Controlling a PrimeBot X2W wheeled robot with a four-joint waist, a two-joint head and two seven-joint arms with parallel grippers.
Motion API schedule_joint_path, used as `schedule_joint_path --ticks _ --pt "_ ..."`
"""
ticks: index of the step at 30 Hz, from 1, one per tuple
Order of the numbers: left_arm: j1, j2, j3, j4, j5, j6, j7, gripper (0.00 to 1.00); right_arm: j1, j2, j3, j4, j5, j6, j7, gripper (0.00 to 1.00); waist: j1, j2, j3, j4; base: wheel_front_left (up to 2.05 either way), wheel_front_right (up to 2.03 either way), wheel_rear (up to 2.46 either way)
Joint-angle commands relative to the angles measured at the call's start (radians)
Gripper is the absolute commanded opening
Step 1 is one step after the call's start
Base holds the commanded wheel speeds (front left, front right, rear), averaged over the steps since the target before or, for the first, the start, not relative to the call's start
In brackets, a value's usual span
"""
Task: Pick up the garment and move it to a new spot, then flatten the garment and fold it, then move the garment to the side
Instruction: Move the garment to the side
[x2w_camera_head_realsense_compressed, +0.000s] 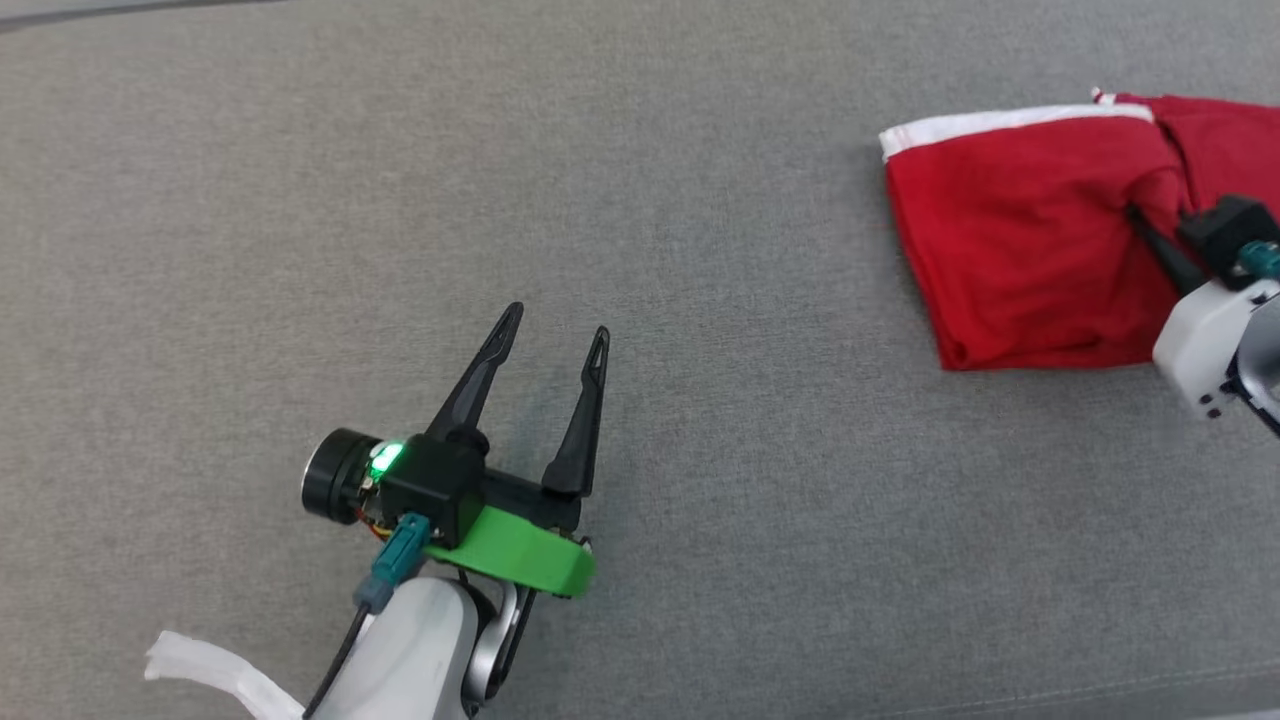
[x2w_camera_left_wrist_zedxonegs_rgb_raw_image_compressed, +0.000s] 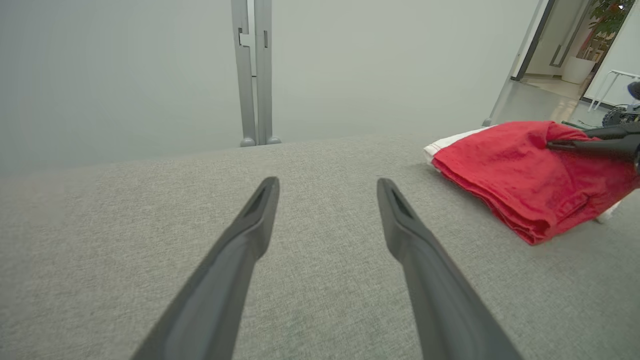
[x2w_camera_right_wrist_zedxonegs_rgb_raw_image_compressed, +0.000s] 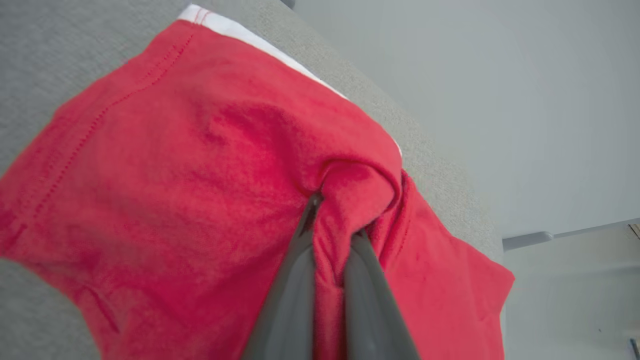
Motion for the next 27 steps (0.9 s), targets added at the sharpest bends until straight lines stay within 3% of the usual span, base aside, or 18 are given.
schedule_joint_path --ticks 1,13,21,27 --pt "-0.029 0.005 -0.003 0.003 0.006 -0.007 -0.002 1.00 -0.030 -0.023 0.011 -0.004 0.003 -0.002 -0.011 0.00 0.0000 -0.0001 0.084 -0.069 0.00 0.00 0.00" --pt "-0.084 0.005 -0.008 0.002 0.024 -0.017 -0.002 1.00 -0.141 -0.220 0.089 0.075 0.006 -0.002 -0.052 0.00 0.0000 -0.0001 0.157 -0.080 0.00 0.00 0.00" --pt "-0.087 0.005 -0.009 -0.003 0.021 -0.020 -0.002 1.00 -0.178 -0.271 0.110 0.147 0.002 -0.002 -0.066 0.00 0.0000 -0.0001 0.172 -0.061 0.00 0.00 0.00" --pt "-0.088 0.005 -0.010 -0.001 0.021 -0.013 -0.002 1.00 -0.199 -0.253 0.102 0.204 -0.011 -0.002 -0.090 0.00 0.0000 -0.0001 0.181 -0.044 0.00 0.00 0.00"
